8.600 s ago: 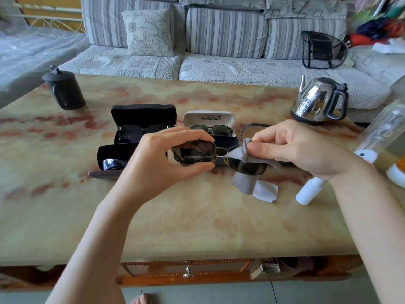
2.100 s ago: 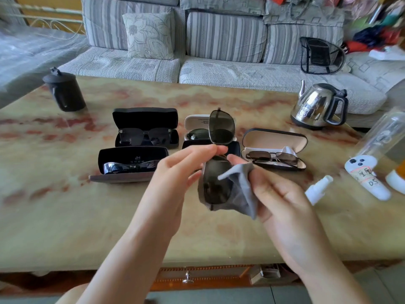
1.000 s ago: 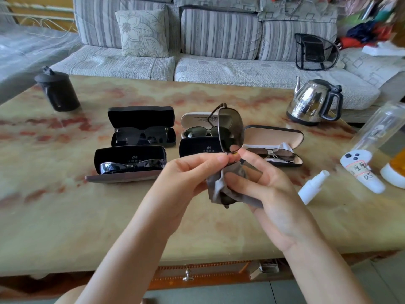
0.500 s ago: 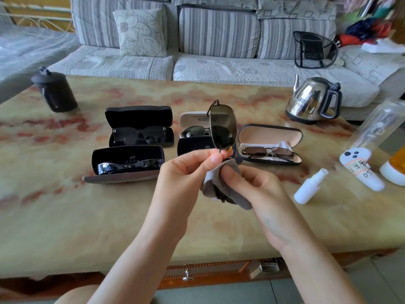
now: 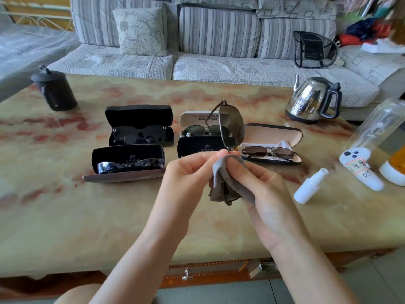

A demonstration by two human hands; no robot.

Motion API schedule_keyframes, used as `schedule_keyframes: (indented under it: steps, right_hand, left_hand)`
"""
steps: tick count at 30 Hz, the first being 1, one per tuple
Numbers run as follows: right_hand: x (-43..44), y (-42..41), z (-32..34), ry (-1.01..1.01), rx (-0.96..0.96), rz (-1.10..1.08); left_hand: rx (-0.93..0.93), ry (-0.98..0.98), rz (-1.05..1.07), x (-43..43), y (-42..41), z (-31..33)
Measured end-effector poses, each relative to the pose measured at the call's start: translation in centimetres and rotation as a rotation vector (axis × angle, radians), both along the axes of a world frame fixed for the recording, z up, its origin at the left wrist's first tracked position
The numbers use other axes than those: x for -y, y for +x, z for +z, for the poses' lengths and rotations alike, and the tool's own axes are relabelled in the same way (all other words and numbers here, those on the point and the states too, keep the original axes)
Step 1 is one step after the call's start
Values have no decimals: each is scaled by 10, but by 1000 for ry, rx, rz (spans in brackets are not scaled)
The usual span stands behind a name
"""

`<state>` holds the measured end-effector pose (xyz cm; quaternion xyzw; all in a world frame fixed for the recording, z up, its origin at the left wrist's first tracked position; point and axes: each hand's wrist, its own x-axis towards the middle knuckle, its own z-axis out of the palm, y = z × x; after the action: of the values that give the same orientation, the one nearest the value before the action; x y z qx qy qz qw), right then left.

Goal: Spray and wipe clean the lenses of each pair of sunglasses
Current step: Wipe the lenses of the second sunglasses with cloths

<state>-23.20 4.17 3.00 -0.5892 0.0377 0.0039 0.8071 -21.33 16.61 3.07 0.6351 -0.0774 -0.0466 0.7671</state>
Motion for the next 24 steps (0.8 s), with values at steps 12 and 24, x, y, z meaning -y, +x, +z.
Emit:
schedule_keyframes:
  steps: [12,24]
  right_hand:
    - [16,-6,-6,-192,108,181]
    - [7,2,7,-177,90,52]
  left_hand:
    - [-109,-251,15,-14,7,2]
    - [-46,-49,32,2,-2,-1]
